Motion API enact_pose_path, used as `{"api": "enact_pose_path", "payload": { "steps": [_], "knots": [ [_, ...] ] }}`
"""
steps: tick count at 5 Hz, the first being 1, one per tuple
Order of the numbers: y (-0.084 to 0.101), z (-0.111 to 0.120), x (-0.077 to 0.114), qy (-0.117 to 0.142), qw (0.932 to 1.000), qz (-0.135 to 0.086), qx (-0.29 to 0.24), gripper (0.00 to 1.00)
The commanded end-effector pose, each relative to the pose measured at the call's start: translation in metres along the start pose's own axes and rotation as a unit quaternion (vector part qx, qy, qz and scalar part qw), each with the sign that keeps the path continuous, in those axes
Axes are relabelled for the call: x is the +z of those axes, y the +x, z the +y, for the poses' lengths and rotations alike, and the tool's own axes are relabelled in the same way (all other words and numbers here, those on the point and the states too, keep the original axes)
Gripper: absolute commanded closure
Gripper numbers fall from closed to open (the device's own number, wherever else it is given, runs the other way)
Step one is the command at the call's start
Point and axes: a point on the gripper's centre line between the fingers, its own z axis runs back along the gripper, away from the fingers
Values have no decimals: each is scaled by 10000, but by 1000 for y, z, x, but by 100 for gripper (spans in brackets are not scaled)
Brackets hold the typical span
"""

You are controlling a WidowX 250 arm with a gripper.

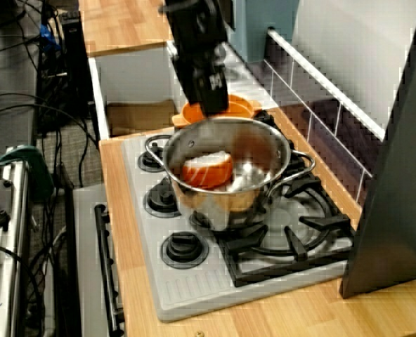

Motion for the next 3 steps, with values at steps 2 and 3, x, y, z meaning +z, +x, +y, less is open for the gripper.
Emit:
{"api": "enact_pose_path", "payload": {
  "steps": [2,3],
  "knots": [
    [2,42,64,44,9965,-835,51,0],
    [4,64,61,154,9960,-872,82,0]
  ]
}}
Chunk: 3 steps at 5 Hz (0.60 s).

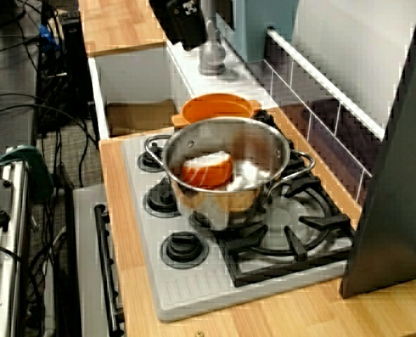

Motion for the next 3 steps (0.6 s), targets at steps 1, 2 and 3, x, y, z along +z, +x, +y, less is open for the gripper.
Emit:
{"api": "enact_pose_path", "payload": {
  "steps": [1,2,3],
  "knots": [
    [-1,38,4,163,9993,-350,5,0],
    [3,53,-4,240,9992,-324,72,0],
    [3,57,-16,307,9989,-343,11,0]
  ]
}}
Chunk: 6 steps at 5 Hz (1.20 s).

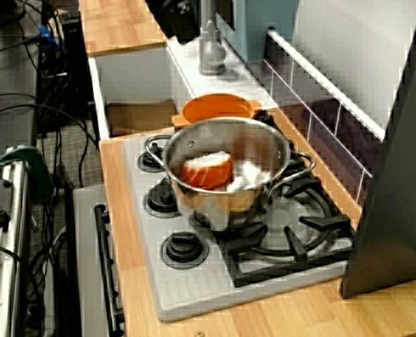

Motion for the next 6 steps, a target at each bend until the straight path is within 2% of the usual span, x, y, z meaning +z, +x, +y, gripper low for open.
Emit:
{"api": "enact_pose_path", "payload": {
  "steps": [1,4,6],
  "knots": [
    [-7,7,-21,153,9997,-157,-138,0],
    [-14,11,-70,427,9988,90,-199,0],
    [-15,16,-86,573,9980,237,-123,0]
  ]
}}
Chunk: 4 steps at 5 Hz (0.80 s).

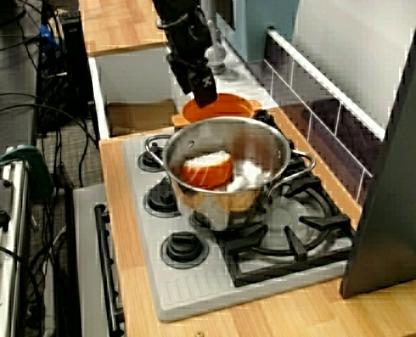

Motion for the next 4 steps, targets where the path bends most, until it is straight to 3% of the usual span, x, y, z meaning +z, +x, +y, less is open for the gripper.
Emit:
{"api": "enact_pose_path", "payload": {
  "steps": [1,2,3,4],
  "knots": [
    [-4,1,-4,79,10000,-58,-19,0],
    [-4,4,-10,53,10000,-16,69,100],
    [-4,8,-11,73,9999,-10,102,100],
    [-1,8,1,5,9999,-53,148,100]
  ]
}}
